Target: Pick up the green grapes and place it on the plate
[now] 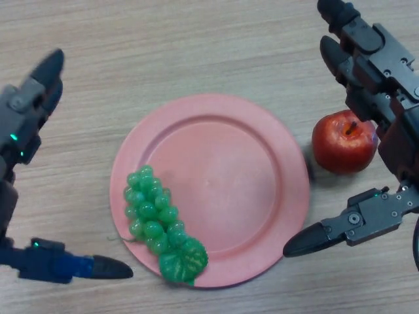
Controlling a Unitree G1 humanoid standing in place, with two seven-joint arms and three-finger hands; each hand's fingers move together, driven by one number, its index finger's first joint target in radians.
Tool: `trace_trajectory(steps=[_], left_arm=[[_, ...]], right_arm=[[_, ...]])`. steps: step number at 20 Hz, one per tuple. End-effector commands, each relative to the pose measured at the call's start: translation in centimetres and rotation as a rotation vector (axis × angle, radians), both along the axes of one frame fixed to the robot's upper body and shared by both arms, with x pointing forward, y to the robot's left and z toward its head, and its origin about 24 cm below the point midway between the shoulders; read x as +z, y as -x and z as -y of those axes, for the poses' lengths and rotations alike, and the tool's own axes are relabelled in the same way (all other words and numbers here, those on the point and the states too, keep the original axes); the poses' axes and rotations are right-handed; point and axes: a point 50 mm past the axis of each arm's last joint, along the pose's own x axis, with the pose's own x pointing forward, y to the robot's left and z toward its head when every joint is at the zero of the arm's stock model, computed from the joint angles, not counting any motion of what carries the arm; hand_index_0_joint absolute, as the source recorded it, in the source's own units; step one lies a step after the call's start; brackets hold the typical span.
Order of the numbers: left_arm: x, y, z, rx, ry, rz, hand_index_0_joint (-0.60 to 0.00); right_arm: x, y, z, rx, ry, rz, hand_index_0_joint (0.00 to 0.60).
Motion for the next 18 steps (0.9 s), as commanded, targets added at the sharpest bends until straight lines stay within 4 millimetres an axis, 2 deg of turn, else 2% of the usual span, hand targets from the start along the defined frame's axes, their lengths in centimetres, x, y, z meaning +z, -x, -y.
trace_trajectory(steps=[1,2,6,13,18], left_arm=[[3.1,0.9,-0.6,-0.041,0.049,0.113,0.0],[3.6,0.4,-0.8,-0.082,0.125,0.09,0.0],[4.0,-1.0,-1.0,-0.148,0.181,0.063,0.0],[3.2,-1.9,-0.7,-0.144,0.123,0.06,0.0],[3.1,-1.6,-0.3,-0.11,0.097,0.09,0.0]], right_arm=[[2.4,1.4,-0.1,0.005,-0.006,0.211,0.0],[2.4,1.4,-0.2,0.006,-0.005,0.211,0.0],[2.4,1.3,-0.2,0.0,-0.018,0.199,0.0],[2.5,1.3,0.5,-0.004,-0.051,0.213,0.0],[2.4,1.4,0.6,-0.007,-0.06,0.206,0.0]])
